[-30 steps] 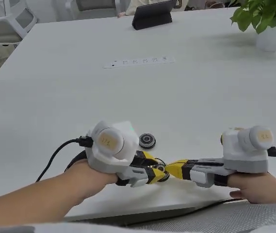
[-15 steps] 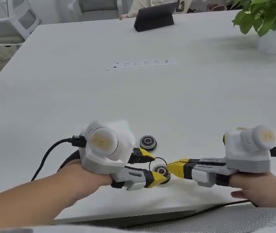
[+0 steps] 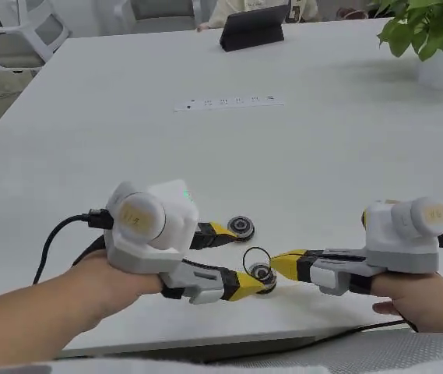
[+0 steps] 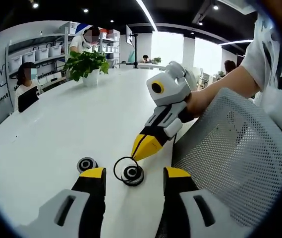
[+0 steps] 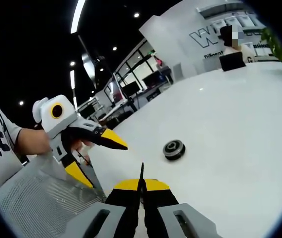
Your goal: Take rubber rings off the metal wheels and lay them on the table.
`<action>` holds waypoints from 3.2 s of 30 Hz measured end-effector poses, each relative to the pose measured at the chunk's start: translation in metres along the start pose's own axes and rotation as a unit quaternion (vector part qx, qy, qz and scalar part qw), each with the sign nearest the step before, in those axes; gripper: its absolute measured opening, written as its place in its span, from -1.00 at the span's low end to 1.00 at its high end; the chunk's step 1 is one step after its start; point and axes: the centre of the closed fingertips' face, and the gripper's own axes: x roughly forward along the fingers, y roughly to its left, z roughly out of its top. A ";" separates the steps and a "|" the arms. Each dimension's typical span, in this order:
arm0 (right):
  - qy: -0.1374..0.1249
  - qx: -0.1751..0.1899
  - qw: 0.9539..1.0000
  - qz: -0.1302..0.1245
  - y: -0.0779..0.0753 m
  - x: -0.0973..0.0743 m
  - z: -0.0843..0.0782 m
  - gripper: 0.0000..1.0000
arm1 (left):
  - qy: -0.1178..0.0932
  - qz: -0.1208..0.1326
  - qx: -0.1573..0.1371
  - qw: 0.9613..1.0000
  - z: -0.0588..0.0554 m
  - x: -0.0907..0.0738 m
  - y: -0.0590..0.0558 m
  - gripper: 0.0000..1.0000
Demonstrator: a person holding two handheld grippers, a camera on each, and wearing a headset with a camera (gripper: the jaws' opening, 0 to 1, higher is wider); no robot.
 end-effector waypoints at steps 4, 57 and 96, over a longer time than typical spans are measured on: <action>-0.001 -0.006 1.000 0.002 0.002 0.000 0.004 -1.00 | -0.003 0.004 0.001 1.000 0.001 -0.006 0.000 -0.06; 0.139 -0.115 0.981 0.078 0.036 0.053 -0.001 -1.00 | -0.037 0.053 -0.026 0.998 -0.003 -0.075 0.014 0.69; 0.132 -0.187 0.972 0.044 0.015 0.048 0.003 -0.54 | -0.036 0.054 -0.034 0.997 -0.002 -0.070 0.024 0.67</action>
